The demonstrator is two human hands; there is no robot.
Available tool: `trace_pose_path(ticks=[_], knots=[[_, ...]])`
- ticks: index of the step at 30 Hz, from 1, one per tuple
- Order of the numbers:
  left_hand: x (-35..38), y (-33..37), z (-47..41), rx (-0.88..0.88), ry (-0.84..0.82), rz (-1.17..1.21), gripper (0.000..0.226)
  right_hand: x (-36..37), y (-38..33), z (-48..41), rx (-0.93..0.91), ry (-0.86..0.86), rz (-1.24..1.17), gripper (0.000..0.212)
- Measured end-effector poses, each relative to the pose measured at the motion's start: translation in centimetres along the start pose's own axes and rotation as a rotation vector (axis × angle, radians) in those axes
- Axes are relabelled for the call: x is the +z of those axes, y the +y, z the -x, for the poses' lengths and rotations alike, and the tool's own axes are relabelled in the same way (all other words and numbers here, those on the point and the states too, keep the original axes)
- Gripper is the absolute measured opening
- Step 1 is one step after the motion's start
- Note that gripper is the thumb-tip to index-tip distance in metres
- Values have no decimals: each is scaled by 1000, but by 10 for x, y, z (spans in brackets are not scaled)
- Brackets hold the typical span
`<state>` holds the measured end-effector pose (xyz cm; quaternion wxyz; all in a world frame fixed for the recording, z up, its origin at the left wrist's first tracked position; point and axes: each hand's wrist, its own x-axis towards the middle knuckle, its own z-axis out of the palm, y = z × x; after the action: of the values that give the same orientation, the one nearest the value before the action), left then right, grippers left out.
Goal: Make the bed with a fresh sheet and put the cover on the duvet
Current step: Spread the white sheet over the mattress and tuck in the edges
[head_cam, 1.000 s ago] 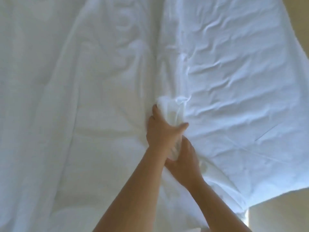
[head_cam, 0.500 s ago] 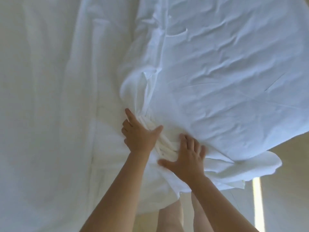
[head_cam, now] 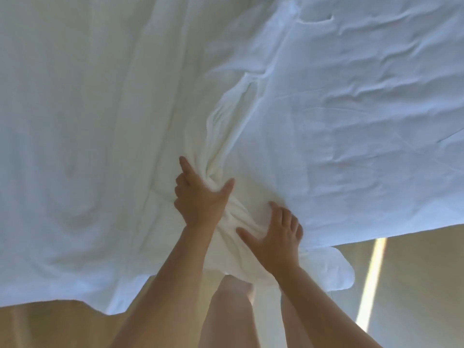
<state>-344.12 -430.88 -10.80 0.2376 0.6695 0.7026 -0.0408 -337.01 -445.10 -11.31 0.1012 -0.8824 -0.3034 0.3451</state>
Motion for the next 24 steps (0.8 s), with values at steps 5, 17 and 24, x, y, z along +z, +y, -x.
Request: trace_pose_path(ticks=[5, 17, 24], knots=[[13, -28, 31, 127, -184, 33, 104, 49, -24, 48, 53, -279, -220, 112], [-92, -190, -70, 114, -223, 89, 88, 153, -209, 62, 148, -185, -605, 108], [-136, -229, -119, 211, -219, 49, 51, 188, -280, 80, -22, -558, -646, 99]])
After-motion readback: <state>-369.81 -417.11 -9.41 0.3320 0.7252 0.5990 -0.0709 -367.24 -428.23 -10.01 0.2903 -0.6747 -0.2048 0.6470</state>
